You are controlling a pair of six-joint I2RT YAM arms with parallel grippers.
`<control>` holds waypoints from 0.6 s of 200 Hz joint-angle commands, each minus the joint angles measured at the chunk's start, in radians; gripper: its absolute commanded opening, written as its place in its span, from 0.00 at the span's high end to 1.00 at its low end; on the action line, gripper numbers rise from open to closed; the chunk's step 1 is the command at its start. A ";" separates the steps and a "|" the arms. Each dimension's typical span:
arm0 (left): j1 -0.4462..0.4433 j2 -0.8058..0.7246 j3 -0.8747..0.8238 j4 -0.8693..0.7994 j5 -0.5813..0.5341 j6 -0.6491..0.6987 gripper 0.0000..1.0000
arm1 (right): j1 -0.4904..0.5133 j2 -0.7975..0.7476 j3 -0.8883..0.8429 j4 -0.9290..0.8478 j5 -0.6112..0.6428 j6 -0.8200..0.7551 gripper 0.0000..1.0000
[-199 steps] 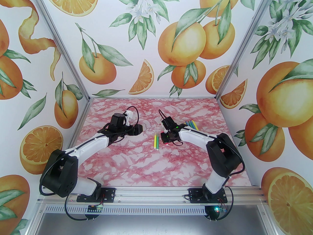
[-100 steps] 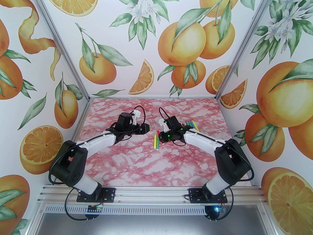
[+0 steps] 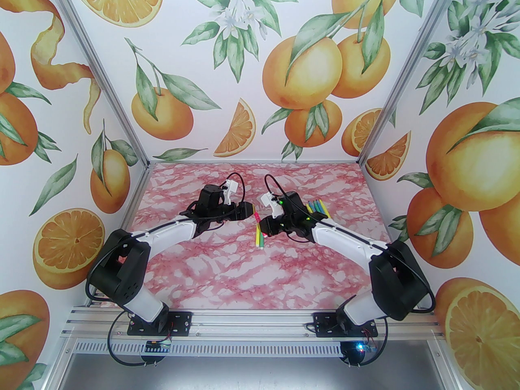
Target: Open the pen caps
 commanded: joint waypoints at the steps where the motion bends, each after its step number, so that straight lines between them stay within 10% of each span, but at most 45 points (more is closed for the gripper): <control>1: -0.006 0.010 0.038 0.050 0.035 -0.016 0.32 | 0.003 -0.032 -0.012 0.046 -0.043 -0.013 0.92; 120: -0.008 0.025 0.045 0.110 0.079 -0.060 0.50 | 0.014 -0.040 -0.005 0.053 -0.095 -0.038 0.91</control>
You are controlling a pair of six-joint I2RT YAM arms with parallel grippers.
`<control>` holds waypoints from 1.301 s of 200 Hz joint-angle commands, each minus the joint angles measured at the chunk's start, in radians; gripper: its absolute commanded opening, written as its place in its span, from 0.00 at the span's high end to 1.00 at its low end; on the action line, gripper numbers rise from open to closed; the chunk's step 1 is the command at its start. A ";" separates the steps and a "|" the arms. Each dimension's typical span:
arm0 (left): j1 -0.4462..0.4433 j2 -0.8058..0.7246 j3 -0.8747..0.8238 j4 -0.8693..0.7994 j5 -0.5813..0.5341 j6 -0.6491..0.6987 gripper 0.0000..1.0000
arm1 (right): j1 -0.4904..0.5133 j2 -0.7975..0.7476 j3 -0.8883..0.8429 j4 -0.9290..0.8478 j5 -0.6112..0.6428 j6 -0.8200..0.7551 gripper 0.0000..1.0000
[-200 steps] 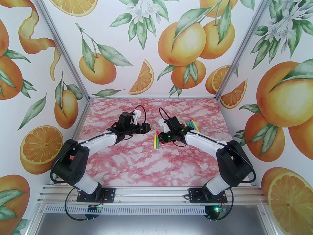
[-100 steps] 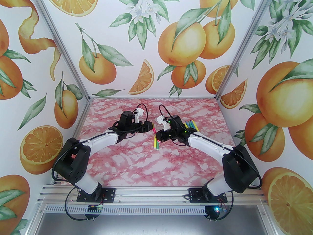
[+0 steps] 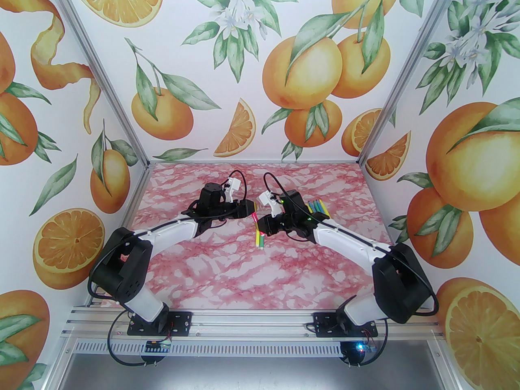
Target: Open the pen caps
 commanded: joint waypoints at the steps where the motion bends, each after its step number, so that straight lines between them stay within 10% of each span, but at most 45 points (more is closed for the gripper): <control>1: -0.004 0.008 0.033 0.047 0.019 -0.007 0.51 | 0.009 -0.020 -0.005 0.033 -0.033 -0.022 0.91; 106: -0.003 -0.001 0.038 0.059 0.031 -0.023 0.78 | 0.013 -0.026 -0.012 0.048 -0.016 -0.019 0.90; 169: -0.004 -0.006 0.043 0.077 0.053 -0.039 0.94 | 0.013 -0.020 -0.012 0.062 -0.023 -0.018 0.70; 260: -0.002 -0.018 0.047 0.113 0.086 -0.077 1.00 | 0.013 -0.006 -0.016 0.091 -0.030 -0.013 0.69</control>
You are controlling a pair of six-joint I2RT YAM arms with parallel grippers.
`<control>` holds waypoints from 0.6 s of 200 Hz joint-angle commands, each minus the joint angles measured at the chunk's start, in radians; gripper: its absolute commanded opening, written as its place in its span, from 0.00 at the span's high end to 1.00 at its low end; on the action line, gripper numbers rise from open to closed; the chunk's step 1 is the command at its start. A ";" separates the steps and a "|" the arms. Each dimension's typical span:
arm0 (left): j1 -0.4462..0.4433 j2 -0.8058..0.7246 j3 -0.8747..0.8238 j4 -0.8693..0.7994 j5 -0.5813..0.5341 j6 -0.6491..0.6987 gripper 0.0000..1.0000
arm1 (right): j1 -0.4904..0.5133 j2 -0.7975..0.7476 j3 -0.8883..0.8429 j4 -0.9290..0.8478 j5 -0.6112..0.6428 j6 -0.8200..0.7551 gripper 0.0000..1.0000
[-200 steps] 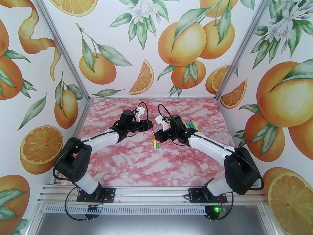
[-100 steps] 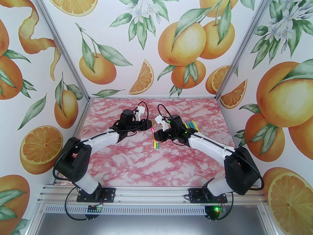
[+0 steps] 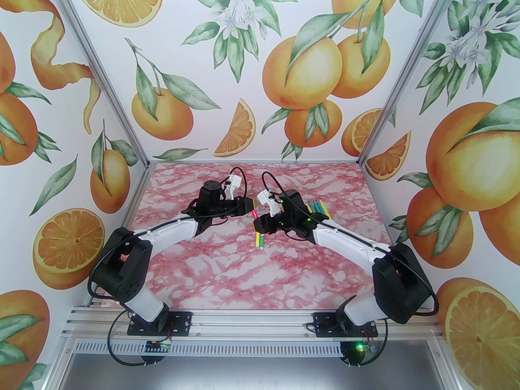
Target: Open the pen caps
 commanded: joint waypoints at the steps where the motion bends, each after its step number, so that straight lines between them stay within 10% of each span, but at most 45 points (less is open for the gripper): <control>1: -0.001 -0.021 0.032 0.045 0.025 -0.009 1.00 | 0.004 -0.005 -0.013 0.045 -0.021 0.001 0.69; 120: 0.067 -0.116 -0.024 0.059 -0.064 -0.047 1.00 | 0.004 -0.047 -0.079 -0.014 -0.061 -0.050 0.97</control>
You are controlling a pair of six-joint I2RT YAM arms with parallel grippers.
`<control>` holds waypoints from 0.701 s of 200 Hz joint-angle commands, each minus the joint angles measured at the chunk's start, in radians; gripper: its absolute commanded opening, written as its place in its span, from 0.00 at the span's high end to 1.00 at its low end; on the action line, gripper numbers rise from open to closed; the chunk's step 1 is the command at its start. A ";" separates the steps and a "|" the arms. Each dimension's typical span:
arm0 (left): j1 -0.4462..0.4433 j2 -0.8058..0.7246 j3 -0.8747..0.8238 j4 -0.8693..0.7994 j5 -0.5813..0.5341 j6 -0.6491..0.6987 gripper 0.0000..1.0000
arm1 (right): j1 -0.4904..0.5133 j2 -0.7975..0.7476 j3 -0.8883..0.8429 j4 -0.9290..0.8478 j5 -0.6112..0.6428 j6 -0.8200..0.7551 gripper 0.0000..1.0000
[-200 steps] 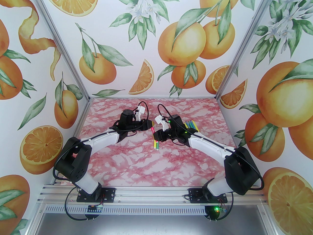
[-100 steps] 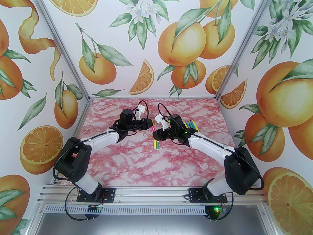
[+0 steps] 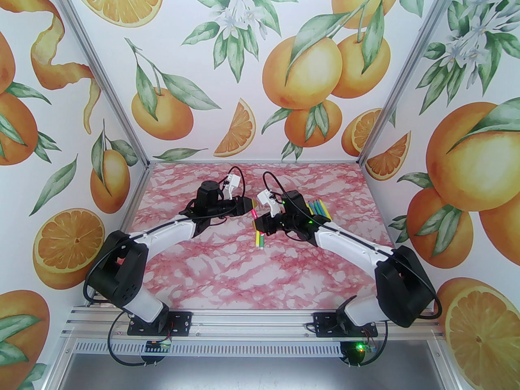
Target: Open the pen caps
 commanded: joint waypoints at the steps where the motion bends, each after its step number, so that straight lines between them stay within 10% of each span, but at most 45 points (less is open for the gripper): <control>1: 0.056 -0.063 -0.005 0.062 -0.063 -0.031 1.00 | 0.003 -0.013 -0.040 -0.087 -0.029 -0.033 0.97; 88: 0.131 -0.073 -0.009 0.049 -0.086 -0.068 1.00 | 0.004 -0.006 -0.063 -0.109 -0.031 -0.062 1.00; 140: 0.131 -0.070 0.078 -0.283 -0.144 0.125 1.00 | -0.012 0.004 -0.044 -0.132 0.095 -0.054 1.00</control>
